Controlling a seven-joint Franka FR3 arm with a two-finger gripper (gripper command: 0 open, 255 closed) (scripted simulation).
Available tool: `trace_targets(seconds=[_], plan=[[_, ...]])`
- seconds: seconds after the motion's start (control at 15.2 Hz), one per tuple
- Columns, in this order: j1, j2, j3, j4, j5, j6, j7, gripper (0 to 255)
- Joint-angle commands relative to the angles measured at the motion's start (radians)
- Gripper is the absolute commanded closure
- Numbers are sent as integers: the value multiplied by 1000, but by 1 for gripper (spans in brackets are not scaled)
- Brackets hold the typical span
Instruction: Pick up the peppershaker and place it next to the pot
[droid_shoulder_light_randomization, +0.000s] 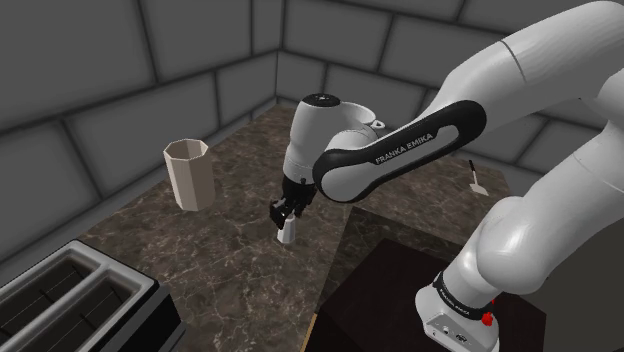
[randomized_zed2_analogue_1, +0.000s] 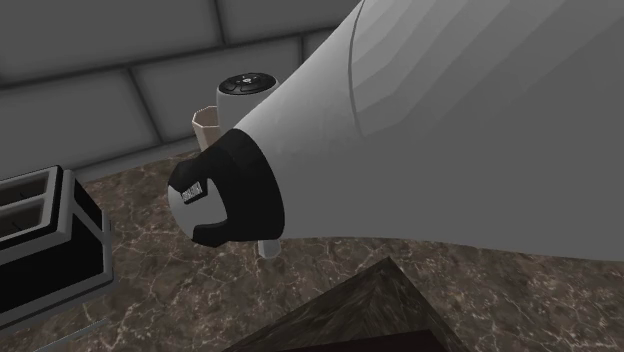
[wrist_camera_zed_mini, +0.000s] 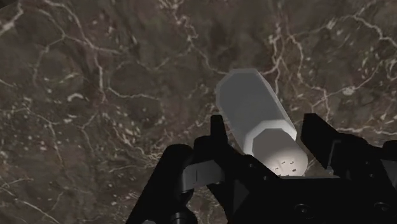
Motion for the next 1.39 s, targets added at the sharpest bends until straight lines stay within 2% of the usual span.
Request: trace_targets(seconds=[0.0, 0.53, 1.32], plan=[[0, 0, 0, 0, 0, 0, 0, 255], [0, 0, 0, 0, 0, 0, 0, 255], [9, -106, -24, 78, 38, -179, -31, 255]])
